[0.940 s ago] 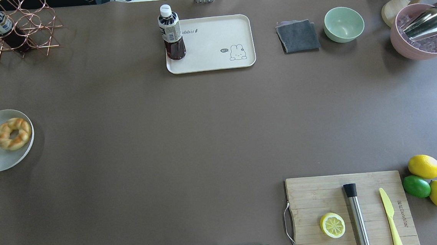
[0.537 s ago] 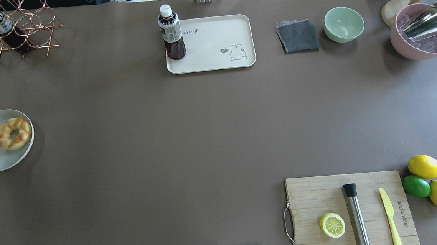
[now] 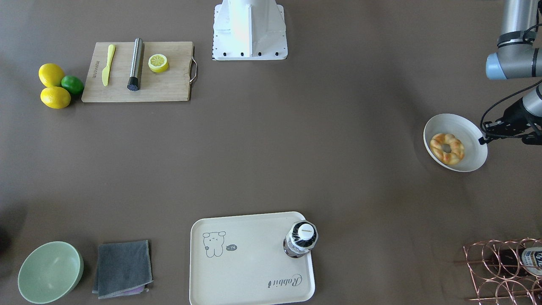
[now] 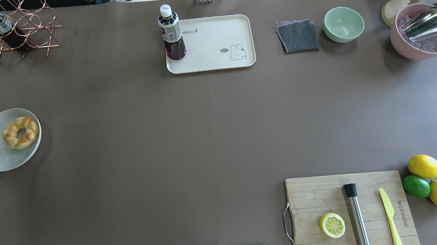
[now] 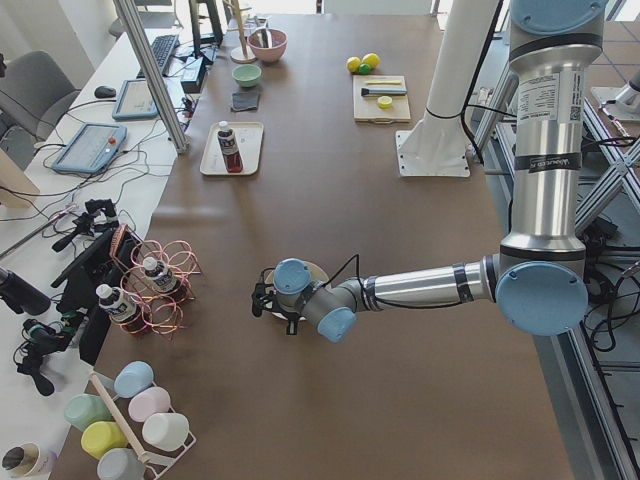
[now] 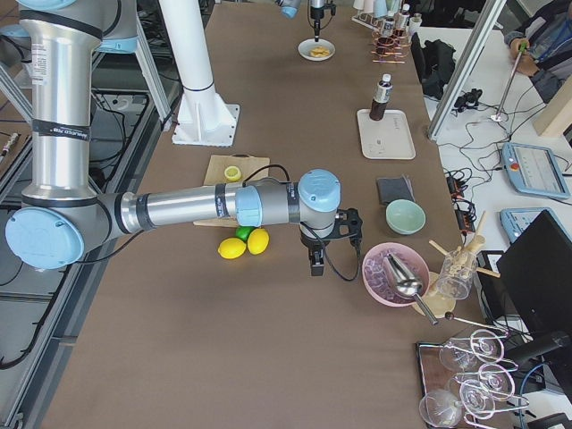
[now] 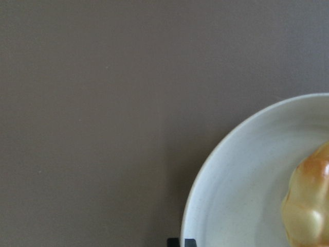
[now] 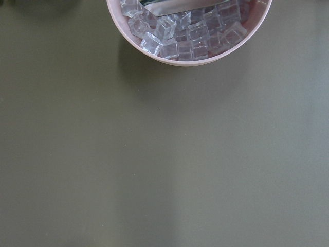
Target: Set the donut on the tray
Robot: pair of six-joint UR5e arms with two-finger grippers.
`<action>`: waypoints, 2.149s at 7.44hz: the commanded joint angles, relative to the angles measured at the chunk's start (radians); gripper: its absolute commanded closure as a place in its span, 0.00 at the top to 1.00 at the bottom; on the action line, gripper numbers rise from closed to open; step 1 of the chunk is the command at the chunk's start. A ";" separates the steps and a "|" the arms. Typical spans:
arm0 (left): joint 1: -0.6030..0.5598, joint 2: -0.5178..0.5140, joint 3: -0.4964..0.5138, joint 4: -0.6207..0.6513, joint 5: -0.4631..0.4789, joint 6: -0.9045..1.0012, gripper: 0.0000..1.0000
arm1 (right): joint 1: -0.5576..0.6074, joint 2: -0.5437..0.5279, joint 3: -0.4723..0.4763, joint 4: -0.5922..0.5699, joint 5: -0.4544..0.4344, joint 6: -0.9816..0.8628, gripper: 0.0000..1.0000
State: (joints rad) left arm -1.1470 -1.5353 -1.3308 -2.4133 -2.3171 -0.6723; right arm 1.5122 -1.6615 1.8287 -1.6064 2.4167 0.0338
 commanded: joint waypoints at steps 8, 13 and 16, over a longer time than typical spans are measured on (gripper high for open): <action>0.300 -0.245 -0.363 0.069 -0.072 -0.818 0.00 | -0.236 0.103 0.202 0.003 0.076 0.311 1.00; 0.508 -0.551 -0.492 0.508 0.178 -0.969 0.00 | -0.583 0.276 0.183 0.319 -0.089 0.988 1.00; 0.546 -0.601 -0.489 0.525 0.197 -1.015 0.00 | -0.745 0.403 0.161 0.353 -0.175 1.231 1.00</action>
State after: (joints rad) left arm -0.6204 -2.1152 -1.8207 -1.8938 -2.1339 -1.6681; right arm 0.8654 -1.3174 1.9952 -1.2693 2.3069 1.1486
